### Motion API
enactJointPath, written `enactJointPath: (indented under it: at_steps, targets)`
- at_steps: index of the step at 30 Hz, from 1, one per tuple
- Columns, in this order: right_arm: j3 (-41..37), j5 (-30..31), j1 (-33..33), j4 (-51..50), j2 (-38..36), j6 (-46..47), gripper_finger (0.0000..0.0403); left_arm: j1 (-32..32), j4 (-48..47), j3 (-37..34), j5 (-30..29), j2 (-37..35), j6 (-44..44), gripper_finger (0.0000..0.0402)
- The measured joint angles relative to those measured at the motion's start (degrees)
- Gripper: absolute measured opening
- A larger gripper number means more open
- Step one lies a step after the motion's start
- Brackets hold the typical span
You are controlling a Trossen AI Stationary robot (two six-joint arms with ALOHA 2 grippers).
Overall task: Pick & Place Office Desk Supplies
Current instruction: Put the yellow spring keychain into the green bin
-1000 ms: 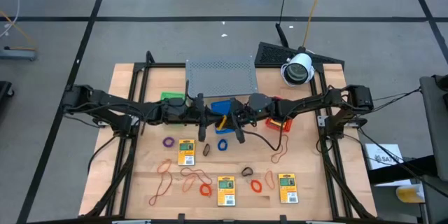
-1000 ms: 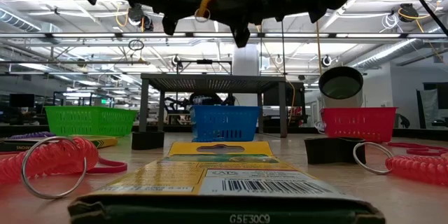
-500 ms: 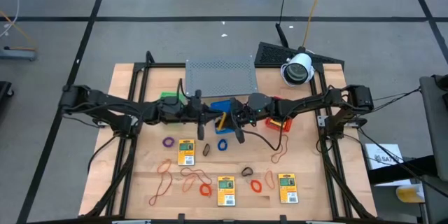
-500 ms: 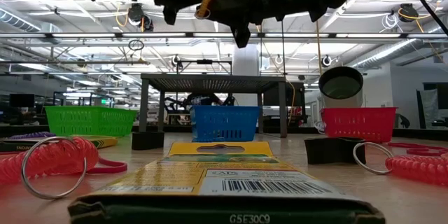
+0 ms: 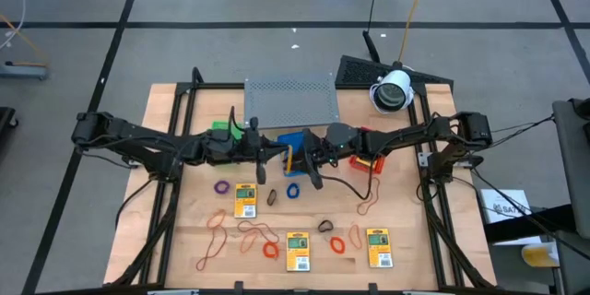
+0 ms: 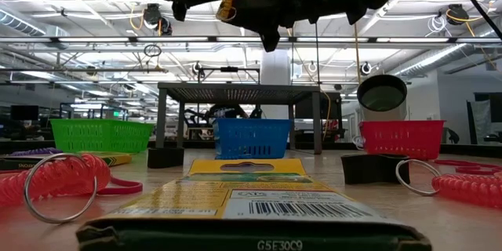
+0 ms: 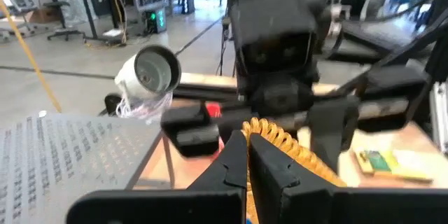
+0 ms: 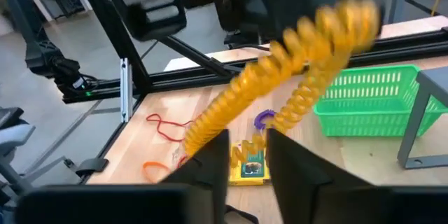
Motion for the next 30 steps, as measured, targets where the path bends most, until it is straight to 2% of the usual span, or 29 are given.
enactJointPath:
  at_steps: [5, 10, 16, 24, 30]
  targets:
    - [0.0, 0.2, -0.3, 0.0, 0.0, -0.4, 0.0184, -1.1, -1.4, 0.0, -0.8, 0.0, -0.1, 0.0002]
    - [-0.1, 0.5, -1.4, -0.2, 0.0, -0.4, 0.0223, -3.0, -3.1, 0.0, -5.4, 0.0, 0.0, 0.0002]
    - [-0.1, 0.5, -3.1, -0.2, 0.0, 1.0, 0.0223, -5.9, -6.4, 0.0, -10.4, -1.1, 0.0, 0.0002]
    - [-0.1, 0.5, -5.2, -0.2, 0.0, 2.4, 0.0204, -10.8, -13.7, 0.1, -22.1, -5.8, -1.9, 0.0002]
    - [-0.1, 0.2, -5.7, -0.9, 0.0, 2.4, 0.0199, -14.3, -27.5, 0.1, -32.7, -11.9, -7.6, 0.0002]
